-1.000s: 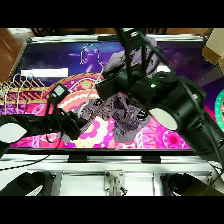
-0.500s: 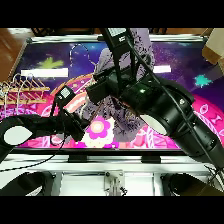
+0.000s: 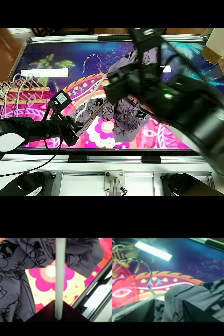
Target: Fold the shirts.
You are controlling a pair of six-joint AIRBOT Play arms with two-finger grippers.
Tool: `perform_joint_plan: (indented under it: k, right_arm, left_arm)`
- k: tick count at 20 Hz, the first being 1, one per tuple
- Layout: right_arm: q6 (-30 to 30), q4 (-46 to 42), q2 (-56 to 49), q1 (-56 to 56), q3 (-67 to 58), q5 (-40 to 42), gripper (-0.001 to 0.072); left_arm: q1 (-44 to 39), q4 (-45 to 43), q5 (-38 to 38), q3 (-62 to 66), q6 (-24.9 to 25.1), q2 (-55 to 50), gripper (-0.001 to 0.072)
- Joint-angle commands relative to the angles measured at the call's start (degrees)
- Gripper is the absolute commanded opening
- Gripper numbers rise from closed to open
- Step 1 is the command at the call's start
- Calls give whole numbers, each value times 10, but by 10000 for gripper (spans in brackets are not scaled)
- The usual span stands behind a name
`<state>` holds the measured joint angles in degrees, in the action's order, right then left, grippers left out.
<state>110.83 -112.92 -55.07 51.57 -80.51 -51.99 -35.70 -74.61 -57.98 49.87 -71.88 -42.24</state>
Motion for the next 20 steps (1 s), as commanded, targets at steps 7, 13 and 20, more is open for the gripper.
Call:
perform_joint_plan:
  k: [7, 13, 20]
  right_arm:
    - [57, -34, 101, -158, 0, -287, 628]
    - [-244, 287, 32, -598, 0, -343, 627]
    - [-912, 392, -35, -496, 0, -367, 627]
  left_arm:
    - [0, -2, 19, 0, -2, -12, 60]
    - [0, -2, -19, 0, 42, -12, 60]
    - [0, -2, -71, 0, 83, -13, 60]
